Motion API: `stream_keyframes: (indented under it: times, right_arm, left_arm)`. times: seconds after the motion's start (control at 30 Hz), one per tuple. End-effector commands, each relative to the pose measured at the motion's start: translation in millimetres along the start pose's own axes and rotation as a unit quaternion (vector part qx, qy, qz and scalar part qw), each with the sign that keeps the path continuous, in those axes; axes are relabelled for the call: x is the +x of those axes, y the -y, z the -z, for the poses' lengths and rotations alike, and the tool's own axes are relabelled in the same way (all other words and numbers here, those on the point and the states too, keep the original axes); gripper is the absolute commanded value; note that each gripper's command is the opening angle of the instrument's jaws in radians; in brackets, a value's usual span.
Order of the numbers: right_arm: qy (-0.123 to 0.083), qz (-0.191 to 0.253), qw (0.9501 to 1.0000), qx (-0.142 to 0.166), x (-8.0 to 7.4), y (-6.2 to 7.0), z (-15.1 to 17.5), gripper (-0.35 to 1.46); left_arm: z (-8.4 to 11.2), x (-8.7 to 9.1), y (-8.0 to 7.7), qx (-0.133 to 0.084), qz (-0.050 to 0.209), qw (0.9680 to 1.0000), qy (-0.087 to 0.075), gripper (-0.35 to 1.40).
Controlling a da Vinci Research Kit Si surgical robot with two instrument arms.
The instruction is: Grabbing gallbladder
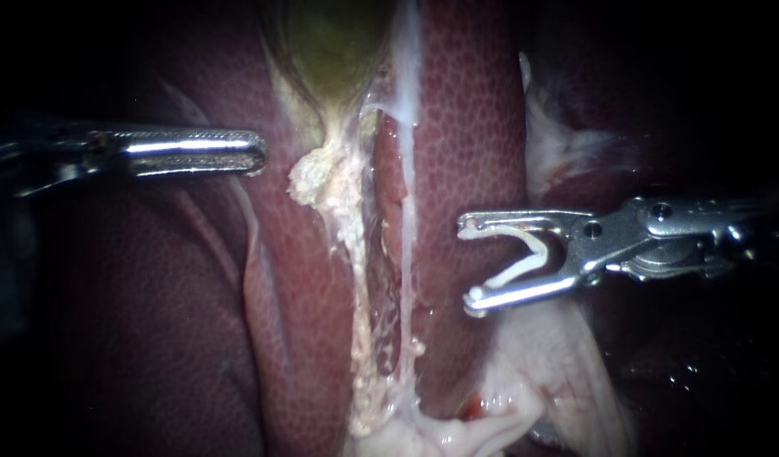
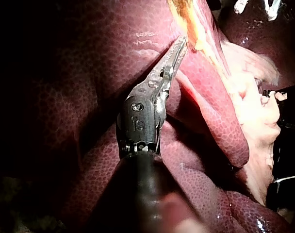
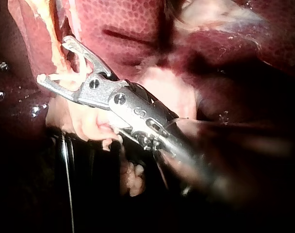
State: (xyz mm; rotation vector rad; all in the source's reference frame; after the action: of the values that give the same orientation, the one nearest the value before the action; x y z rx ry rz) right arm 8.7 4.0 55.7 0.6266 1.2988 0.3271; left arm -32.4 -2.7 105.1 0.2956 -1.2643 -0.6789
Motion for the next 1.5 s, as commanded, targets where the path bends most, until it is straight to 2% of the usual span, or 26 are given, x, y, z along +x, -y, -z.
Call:
stream_keyframes:
  times: [0.03, 0.3, 0.33, 0.43, 0.53, 0.63, 0.73, 1.2, 1.5]
  right_arm:
    - [0.0, 0.0, 1.0, 0.0, 0.0, 0.0, 0.0, 0.6]
    - [0.0, 0.0, 1.0, 0.0, 0.0, 0.0, 0.0, 0.6]
    - [0.0, 0.0, 1.0, 0.0, 0.0, 0.0, 0.0, 0.6]
    - [0.0, 0.0, 1.0, 0.0, 0.0, 0.0, 0.0, 0.6]
    - [0.0, 0.0, 1.0, 0.0, 0.0, 0.0, 0.0, 0.6]
    - [0.0, 0.0, 1.0, 0.0, 0.0, 0.0, 0.0, 0.6]
    - [0.0, 0.0, 1.0, 0.0, 0.0, 0.0, 0.0, 0.6]
    - [0.0, 0.0, 1.0, 0.0, 0.0, 0.0, 0.0, 0.6]
    - [0.0, 0.0, 1.0, 0.0, 0.1, 0.1, -0.2, 0.6]
  left_arm:
    - [0.0, 0.0, 0.0, 0.0, 0.0, 1.0, 0.0, -0.35]
    - [0.0, -0.2, 0.4, -0.003, 0.0, 1.0, 0.0, -0.35]
    - [0.0, -0.2, 0.4, -0.003, 0.0, 1.0, 0.001, -0.32]
    - [0.0, -0.3, 0.6, -0.003, 0.0, 1.0, 0.006, 0.0]
    - [-0.2, -0.4, 0.9, -0.004, -0.003, 1.0, 0.007, 0.09]
    - [-0.5, -0.5, 1.3, -0.006, -0.003, 0.9999, 0.009, 0.26]
    - [-0.9, -0.6, 1.8, -0.008, -0.003, 0.9999, 0.015, 0.32]
    - [-4.8, 1.0, 3.2, 0.002, -0.01, 0.9998, 0.017, 0.36]
    - [-6.6, 1.4, 2.8, -0.001, -0.011, 0.9998, 0.017, 0.36]
